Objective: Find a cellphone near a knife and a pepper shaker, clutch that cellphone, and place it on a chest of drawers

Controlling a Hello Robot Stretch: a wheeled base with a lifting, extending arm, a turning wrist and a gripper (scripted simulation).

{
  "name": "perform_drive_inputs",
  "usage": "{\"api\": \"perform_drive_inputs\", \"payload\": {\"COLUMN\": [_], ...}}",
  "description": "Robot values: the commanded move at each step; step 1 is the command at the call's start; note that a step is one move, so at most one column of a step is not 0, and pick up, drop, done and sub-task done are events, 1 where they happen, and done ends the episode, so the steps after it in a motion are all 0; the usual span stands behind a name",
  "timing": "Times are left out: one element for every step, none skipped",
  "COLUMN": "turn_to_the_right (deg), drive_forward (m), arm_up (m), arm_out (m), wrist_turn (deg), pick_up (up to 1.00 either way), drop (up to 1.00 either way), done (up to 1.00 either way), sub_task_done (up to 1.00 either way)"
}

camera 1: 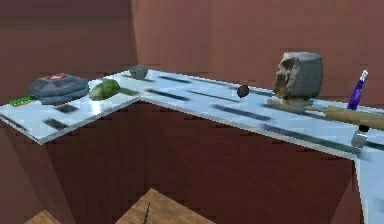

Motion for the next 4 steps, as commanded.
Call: {"api": "perform_drive_inputs", "payload": {"turn_to_the_right": [0.0, 0.0, 0.0, 0.0], "drive_forward": [0.00, 0.00, 0.00, 0.00], "arm_up": [0.10, 0.06, 0.00, 0.00], "arm_out": [0.00, 0.00, 0.00, 0.00], "wrist_turn": [0.0, 0.0, -45.0, -45.0], "pick_up": [0.00, 0.00, 0.00, 0.00], "drop": [0.00, 0.00, 0.00, 0.00], "done": [0.00, 0.00, 0.00, 0.00], "sub_task_done": [0.00, 0.00, 0.00, 0.00]}}
